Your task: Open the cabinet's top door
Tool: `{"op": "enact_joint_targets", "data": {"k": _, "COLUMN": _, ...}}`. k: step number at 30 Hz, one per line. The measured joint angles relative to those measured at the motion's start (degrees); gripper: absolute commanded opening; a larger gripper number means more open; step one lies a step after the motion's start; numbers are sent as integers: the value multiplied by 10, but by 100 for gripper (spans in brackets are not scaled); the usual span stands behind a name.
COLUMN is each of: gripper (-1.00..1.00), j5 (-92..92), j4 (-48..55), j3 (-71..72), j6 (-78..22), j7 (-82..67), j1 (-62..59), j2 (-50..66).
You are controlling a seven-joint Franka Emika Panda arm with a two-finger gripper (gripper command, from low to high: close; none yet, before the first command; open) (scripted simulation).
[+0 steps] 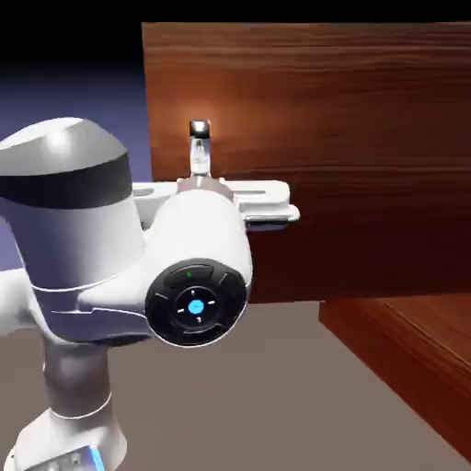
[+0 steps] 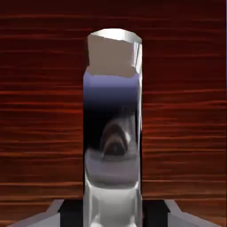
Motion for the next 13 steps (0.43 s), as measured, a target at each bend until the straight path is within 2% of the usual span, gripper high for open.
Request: {"op": "enact_joint_targets", "data": {"k": 13, "gripper": -100, "j5": -39, "j4": 270, "j3": -93, "j6": -186, "j7": 56, "j1": 211, "j2": -9}}
